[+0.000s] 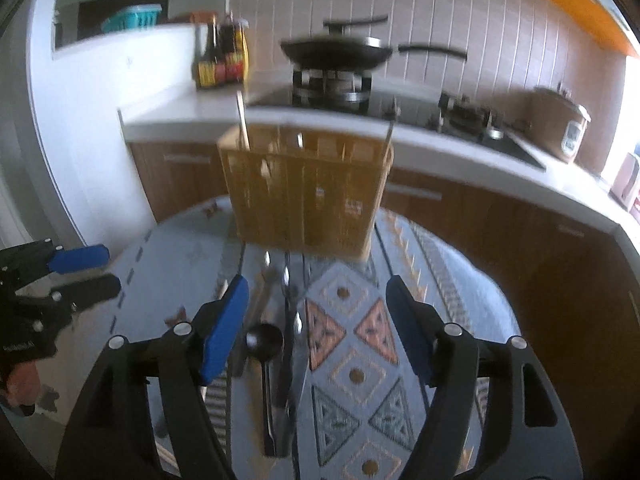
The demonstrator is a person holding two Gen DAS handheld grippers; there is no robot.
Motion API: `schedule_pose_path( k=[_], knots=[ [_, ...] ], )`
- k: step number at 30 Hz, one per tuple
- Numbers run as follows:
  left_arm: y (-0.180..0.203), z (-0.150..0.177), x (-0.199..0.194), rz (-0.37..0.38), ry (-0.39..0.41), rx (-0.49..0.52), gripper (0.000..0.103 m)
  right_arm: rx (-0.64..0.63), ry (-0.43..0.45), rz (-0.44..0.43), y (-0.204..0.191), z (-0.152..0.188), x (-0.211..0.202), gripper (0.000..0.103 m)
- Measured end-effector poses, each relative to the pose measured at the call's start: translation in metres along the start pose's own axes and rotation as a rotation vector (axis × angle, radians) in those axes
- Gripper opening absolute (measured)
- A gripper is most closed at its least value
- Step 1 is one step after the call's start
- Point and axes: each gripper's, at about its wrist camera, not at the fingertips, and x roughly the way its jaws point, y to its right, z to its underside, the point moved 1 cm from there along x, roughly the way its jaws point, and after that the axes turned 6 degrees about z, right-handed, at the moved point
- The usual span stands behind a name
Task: Organize utensils
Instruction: 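Move both open tools back down over the remaining utensils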
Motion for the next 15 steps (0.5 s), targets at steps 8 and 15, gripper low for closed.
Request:
schedule_pose_path(
  k=[8, 15],
  knots=[
    [-0.005, 0.023, 0.075, 0.056, -0.383, -0.012, 0.049, 0.04, -0.297, -0.095, 0.003, 0.005, 0.061, 0.069],
    [0.015, 0.037, 0.106, 0.011, -0.473, 0.093, 0.048, 0.151, -0.477, -0.175, 0.015, 0.009, 0.11, 0.055]
  ],
)
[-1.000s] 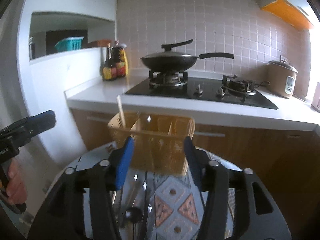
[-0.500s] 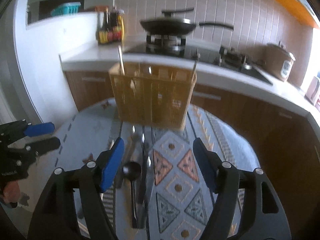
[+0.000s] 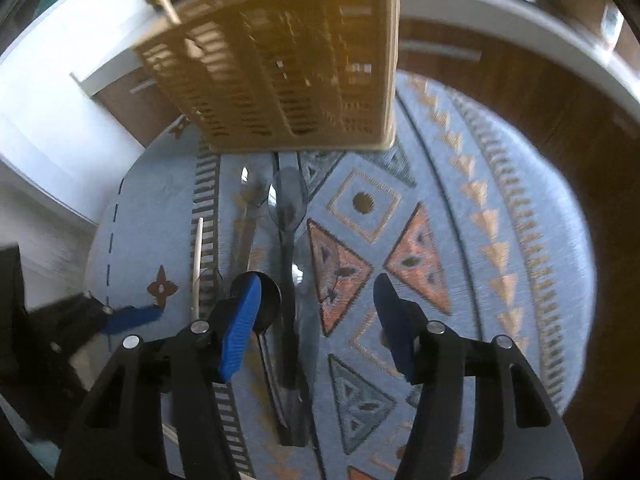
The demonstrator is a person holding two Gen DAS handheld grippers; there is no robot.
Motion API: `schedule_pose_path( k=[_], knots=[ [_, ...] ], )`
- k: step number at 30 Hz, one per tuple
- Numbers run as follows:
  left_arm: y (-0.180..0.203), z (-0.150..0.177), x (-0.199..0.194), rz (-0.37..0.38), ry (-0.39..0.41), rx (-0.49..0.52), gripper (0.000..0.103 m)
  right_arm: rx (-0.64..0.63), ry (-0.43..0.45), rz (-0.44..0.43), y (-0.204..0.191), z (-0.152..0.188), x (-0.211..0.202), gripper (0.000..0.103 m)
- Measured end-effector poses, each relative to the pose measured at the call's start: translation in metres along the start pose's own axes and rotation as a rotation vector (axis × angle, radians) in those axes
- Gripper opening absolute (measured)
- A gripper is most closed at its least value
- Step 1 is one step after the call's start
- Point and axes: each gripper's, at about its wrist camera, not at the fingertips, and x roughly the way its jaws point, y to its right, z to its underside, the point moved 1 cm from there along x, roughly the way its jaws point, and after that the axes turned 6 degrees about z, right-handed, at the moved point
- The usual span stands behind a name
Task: Organize utensils
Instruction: 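Move both open tools back down over the remaining utensils, then grasp a clear plastic spoon with the left tool while the right tool grasps another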
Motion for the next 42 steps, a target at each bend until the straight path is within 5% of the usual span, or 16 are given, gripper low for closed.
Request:
schedule_pose_path(
  k=[14, 20, 23, 33, 42],
  knots=[
    [-0.009, -0.022, 0.012, -0.055, 0.008, -0.051, 0.038, 0.012, -0.089, 0.076, -0.012, -0.007, 0.043, 0.05],
    [0.007, -0.033, 0.02, -0.162, -0.004, -0.058, 0.038, -0.077, -0.1, 0.142, -0.033, -0.008, 0.051, 0.04],
    [0.004, -0.043, 0.021, -0.167, -0.007, -0.076, 0.038, -0.086, -0.112, 0.12, -0.039, -0.009, 0.052, 0.029],
    [-0.005, -0.06, 0.023, -0.152, 0.001, -0.09, 0.031, -0.064, -0.081, 0.024, -0.021, -0.016, 0.043, 0.028],
    [-0.033, -0.024, -0.053, 0.013, 0.292, -0.168, 0.03, -0.059, 0.158, 0.016, -0.015, 0.011, -0.018, 0.029]
  ],
)
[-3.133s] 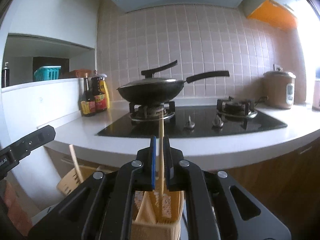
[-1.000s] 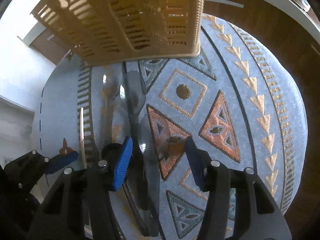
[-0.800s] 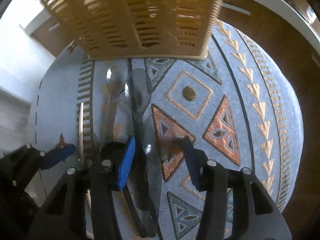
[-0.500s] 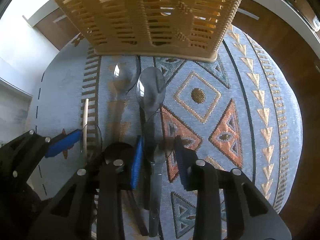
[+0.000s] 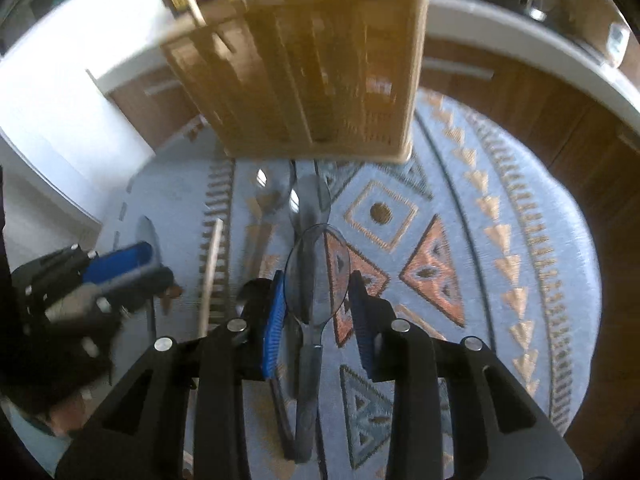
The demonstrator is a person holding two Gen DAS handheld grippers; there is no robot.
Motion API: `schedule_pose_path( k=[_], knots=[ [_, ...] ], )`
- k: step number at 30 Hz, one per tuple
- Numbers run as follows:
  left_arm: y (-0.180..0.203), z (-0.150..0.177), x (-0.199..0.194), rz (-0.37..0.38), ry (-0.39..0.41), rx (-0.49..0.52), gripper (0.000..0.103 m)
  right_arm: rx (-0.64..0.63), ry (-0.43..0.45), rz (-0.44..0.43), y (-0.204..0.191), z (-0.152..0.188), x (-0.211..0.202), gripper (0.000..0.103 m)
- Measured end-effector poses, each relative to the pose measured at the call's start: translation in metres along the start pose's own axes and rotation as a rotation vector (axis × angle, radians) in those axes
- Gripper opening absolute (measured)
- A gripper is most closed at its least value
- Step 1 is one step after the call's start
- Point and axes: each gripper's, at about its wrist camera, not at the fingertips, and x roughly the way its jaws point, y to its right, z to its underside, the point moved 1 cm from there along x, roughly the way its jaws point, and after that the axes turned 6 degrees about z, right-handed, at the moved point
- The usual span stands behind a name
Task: Organize utensils
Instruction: 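Grasp a clear plastic spoon with the left tool while the right tool grasps another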
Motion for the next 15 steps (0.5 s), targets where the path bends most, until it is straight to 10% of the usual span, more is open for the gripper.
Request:
schedule_pose_path(
  k=[6, 8, 10, 15],
  knots=[
    [-0.006, 0.001, -0.06, 0.079, 0.214, -0.039, 0.031, 0.021, 0.224, 0.007, -0.014, 0.025, -0.067, 0.028],
    [-0.005, 0.001, -0.072, 0.077, 0.281, -0.031, 0.03, 0.017, 0.275, -0.007, -0.019, 0.032, -0.083, 0.004],
    [-0.001, 0.001, -0.082, 0.064, 0.323, -0.025, 0.03, 0.015, 0.334, -0.002, -0.027, 0.037, -0.094, 0.004],
    [-0.003, -0.002, -0.094, 0.032, 0.37, -0.003, 0.03, 0.049, 0.34, -0.015, -0.023, 0.037, -0.094, 0.004]
  ],
)
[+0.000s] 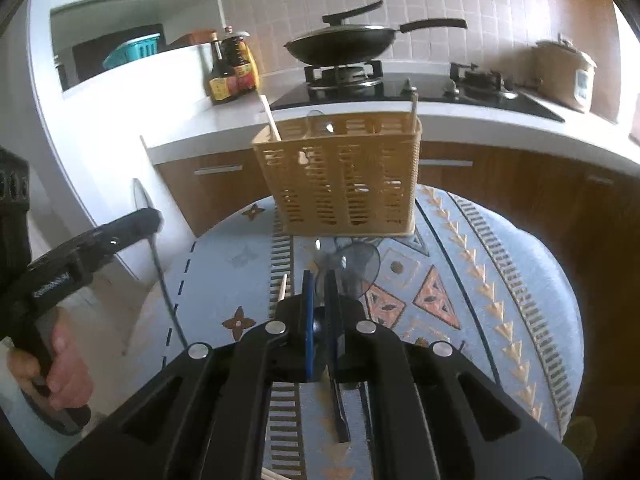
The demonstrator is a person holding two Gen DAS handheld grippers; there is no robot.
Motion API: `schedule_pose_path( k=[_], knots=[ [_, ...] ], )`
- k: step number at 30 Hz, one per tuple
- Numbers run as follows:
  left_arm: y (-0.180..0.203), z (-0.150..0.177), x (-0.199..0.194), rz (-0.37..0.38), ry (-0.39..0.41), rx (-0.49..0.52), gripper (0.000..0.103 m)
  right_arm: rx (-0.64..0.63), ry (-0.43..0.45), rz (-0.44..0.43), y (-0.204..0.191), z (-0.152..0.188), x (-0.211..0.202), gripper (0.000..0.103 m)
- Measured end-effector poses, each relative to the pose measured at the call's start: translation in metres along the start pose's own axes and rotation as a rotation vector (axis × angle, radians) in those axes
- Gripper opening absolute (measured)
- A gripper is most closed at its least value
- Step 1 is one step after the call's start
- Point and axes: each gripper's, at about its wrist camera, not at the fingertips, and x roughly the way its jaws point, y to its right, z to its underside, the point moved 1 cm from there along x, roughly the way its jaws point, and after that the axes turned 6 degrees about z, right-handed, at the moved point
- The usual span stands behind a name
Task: Organize utensils
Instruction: 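Grasp a clear plastic spoon with the left tool while the right tool grasps another, then lift both held clear spoons up toward the tan caddy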
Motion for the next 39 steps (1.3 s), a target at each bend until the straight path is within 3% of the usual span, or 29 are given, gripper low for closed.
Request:
schedule_pose_path(
  k=[3, 7, 10, 13, 15, 16, 21, 28, 31, 32, 33, 36, 39],
  knots=[
    [-0.001, -0.002, -0.004, 0.006, 0.011, -0.006, 0.03, 0.011, -0.024, -0.021, 0.006, 0.001, 0.006, 0.004],
    [-0.007, 0.0, 0.002, -0.006, 0.014, -0.008, 0.031, 0.004, -0.078, 0.037, 0.02, -0.005, 0.023, 0.004],
    [-0.012, -0.002, 0.009, -0.009, 0.008, -0.006, 0.031, 0.07, -0.176, 0.04, 0.04, -0.011, 0.047, 0.006],
    [-0.014, -0.005, 0.016, -0.009, 0.006, 0.004, 0.031, 0.19, -0.294, 0.047, 0.072, -0.011, 0.072, 0.023],
    [-0.015, -0.007, 0.021, -0.008, 0.002, 0.014, 0.031, 0.314, -0.373, 0.01, 0.096, -0.007, 0.086, 0.059],
    [-0.016, -0.008, 0.025, -0.006, 0.0, 0.016, 0.031, 0.408, -0.415, -0.011, 0.113, -0.004, 0.095, 0.062],
    [-0.023, -0.01, 0.049, 0.02, -0.025, 0.002, 0.031, 0.507, -0.516, -0.005, 0.126, -0.001, 0.125, 0.062],
    [-0.029, -0.011, 0.062, 0.025, -0.036, 0.003, 0.031, 0.273, -0.557, 0.208, 0.087, -0.008, 0.163, 0.062],
    [-0.03, -0.012, 0.063, 0.009, -0.029, 0.021, 0.031, 0.15, -0.544, 0.322, 0.069, -0.007, 0.166, 0.043],
    [-0.03, -0.013, 0.063, 0.005, -0.026, 0.026, 0.031, 0.125, -0.537, 0.328, 0.066, -0.007, 0.166, 0.031],
    [-0.03, -0.014, 0.063, 0.004, -0.024, 0.028, 0.031, 0.105, -0.533, 0.314, 0.061, -0.006, 0.166, 0.03],
    [-0.03, -0.018, 0.064, 0.002, -0.016, 0.023, 0.031, 0.069, -0.514, 0.287, 0.058, -0.003, 0.163, 0.029],
    [-0.029, -0.027, 0.056, -0.002, 0.019, 0.025, 0.031, 0.079, -0.432, 0.206, 0.056, -0.004, 0.141, 0.029]
  ],
)
